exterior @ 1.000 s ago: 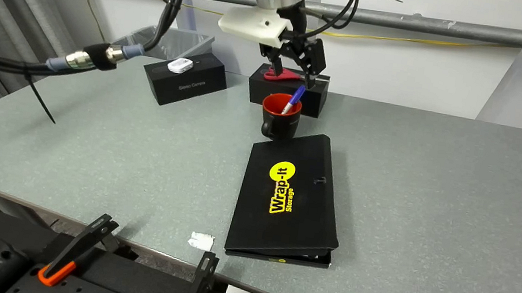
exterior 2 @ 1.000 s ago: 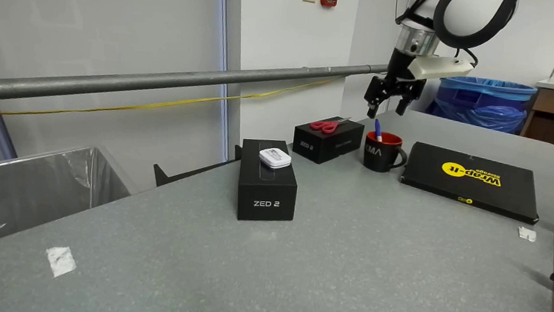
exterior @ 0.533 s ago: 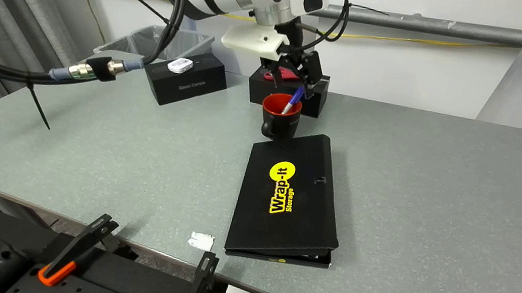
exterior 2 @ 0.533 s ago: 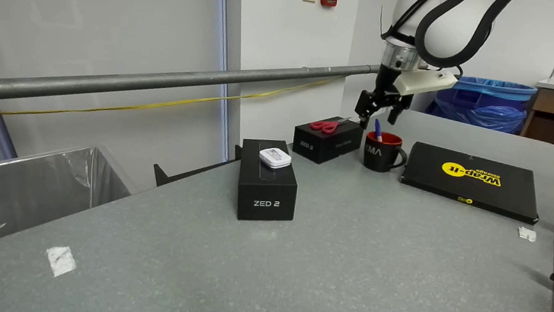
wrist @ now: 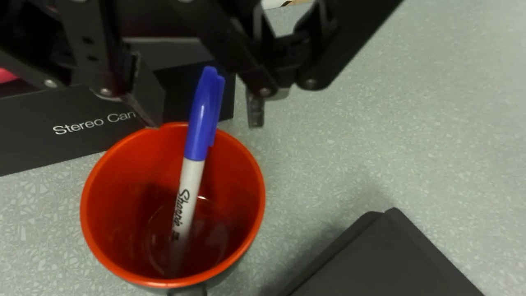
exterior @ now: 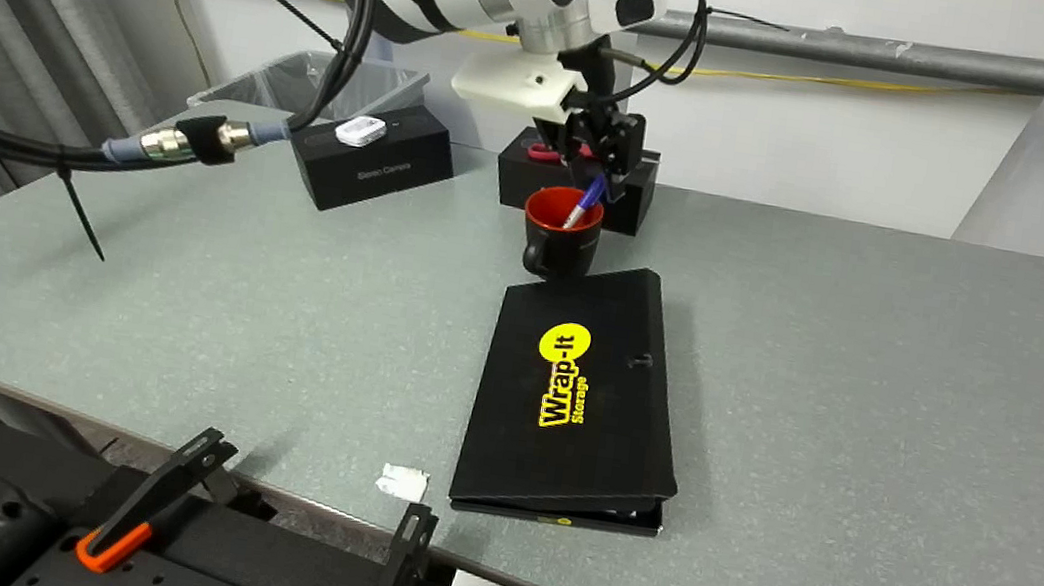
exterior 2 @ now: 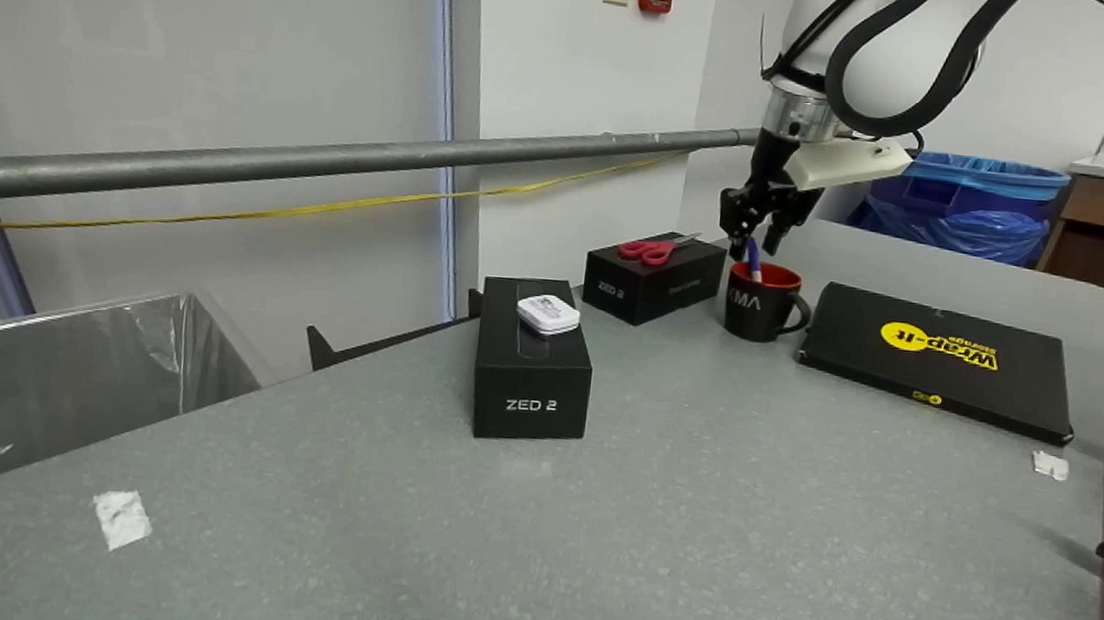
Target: Remove the blue pen from the mug and put it on the table
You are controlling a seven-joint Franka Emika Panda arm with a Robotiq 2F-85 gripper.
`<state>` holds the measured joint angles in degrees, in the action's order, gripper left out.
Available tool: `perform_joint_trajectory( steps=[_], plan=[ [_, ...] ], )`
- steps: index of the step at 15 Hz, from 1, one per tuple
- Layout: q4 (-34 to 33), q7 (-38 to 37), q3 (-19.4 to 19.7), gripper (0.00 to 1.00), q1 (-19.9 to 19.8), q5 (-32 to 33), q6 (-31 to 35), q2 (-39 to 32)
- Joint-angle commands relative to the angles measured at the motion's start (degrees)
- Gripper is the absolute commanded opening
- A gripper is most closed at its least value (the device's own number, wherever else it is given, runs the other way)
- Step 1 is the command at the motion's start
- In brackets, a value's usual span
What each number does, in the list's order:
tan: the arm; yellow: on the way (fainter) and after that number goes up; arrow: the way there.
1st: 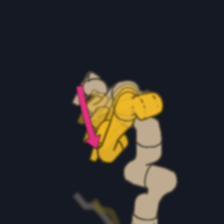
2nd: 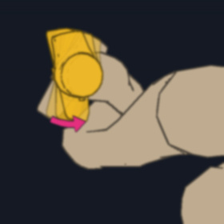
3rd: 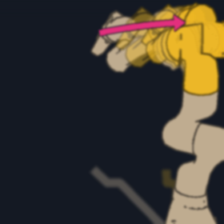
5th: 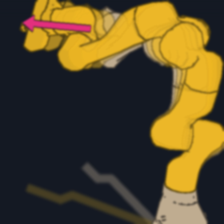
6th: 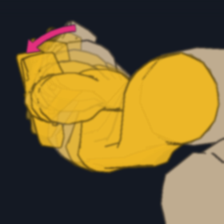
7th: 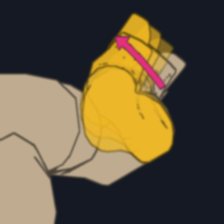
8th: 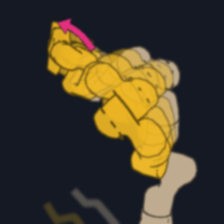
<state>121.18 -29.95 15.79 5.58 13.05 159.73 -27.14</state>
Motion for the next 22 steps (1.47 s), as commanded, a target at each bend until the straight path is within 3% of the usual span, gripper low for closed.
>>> perform_joint_trajectory(
  steps=[1,4,7,13,17,20,22],
  plan=[
    [-1.0,-0.4,1.2,0.22,1.2,-1.3,1.4,-0.8],
    [-1.0,-0.2,1.2,0.0,0.9,-1.6,1.5,-0.5],
    [0.1,0.1,1.0,0.03,0.5,-2.2,1.7,1.9],
    [7.2,-0.5,1.9,0.03,1.4,-0.7,4.0,15.0],
    [11.1,6.5,-5.5,0.03,-0.9,-4.6,0.5,20.6],
    [12.3,10.8,-11.0,0.03,-0.3,-7.5,-1.9,17.9],
    [12.2,10.4,-12.7,0.03,0.9,-4.1,-2.7,14.3]
  ],
)
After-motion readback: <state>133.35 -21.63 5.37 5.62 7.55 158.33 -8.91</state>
